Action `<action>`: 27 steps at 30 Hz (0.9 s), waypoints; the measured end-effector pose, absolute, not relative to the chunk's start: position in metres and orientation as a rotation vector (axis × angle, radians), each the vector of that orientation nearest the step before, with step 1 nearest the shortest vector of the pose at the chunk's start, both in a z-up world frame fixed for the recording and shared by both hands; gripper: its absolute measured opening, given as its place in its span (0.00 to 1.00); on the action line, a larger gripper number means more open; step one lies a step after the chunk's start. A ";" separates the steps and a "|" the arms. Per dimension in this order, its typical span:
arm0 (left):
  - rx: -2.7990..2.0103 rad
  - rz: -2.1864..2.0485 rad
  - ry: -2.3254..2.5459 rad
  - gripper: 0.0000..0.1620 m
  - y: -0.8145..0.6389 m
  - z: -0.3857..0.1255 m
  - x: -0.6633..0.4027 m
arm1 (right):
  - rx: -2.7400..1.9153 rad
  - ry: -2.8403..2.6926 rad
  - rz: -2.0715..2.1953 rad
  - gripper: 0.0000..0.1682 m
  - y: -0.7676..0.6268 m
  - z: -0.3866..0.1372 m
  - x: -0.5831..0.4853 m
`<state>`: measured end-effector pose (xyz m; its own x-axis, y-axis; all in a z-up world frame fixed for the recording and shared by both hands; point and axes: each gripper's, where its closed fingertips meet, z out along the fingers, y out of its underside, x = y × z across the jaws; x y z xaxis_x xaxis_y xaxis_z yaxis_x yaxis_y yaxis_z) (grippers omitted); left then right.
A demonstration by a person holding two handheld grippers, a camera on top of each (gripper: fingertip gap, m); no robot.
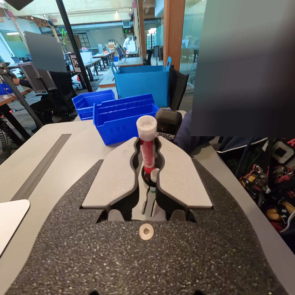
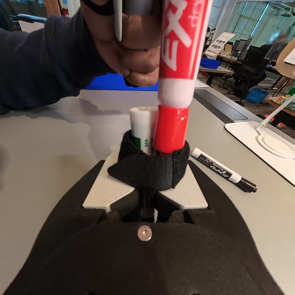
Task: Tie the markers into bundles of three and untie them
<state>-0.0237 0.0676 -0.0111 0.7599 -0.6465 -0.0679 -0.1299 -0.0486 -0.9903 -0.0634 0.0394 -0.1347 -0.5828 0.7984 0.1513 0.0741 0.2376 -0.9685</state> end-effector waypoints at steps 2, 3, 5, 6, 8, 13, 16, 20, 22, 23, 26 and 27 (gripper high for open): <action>-1.629 -0.446 0.671 0.11 0.066 -0.014 -0.021 | -0.796 -1.860 1.367 0.06 0.039 -0.137 -0.064; -1.647 -0.439 0.688 0.11 0.065 -0.017 -0.020 | -0.793 -1.865 1.357 0.06 0.038 -0.138 -0.064; -1.669 -0.448 0.710 0.11 0.064 -0.020 -0.016 | -0.788 -1.872 1.345 0.06 0.037 -0.139 -0.064; -1.673 -0.470 0.712 0.11 0.064 -0.022 -0.014 | -0.788 -1.875 1.342 0.06 0.037 -0.139 -0.064; -1.683 -0.534 0.709 0.11 0.064 -0.027 -0.010 | -0.792 -1.873 1.342 0.06 0.038 -0.139 -0.064; -1.671 -0.563 0.680 0.11 0.068 -0.033 -0.018 | -0.818 -1.882 1.328 0.06 0.043 -0.142 -0.065; -1.673 -0.510 0.698 0.11 0.068 -0.033 -0.019 | -0.858 -1.877 1.362 0.06 0.045 -0.141 -0.066; -1.677 -0.492 0.708 0.11 0.068 -0.033 -0.016 | -0.850 -1.892 1.370 0.06 0.044 -0.142 -0.064; -1.665 -0.527 0.673 0.11 0.070 -0.033 -0.018 | -0.845 -1.894 1.362 0.06 0.044 -0.142 -0.064; -1.657 -0.555 0.640 0.11 0.072 -0.033 -0.021 | -0.851 -1.897 1.362 0.06 0.044 -0.143 -0.064; -1.598 -0.660 0.519 0.11 0.077 -0.034 -0.030 | -0.900 -1.914 1.367 0.05 0.045 -0.145 -0.065; -1.565 -0.698 0.473 0.11 0.079 -0.034 -0.033 | -0.919 -1.920 1.366 0.05 0.046 -0.146 -0.066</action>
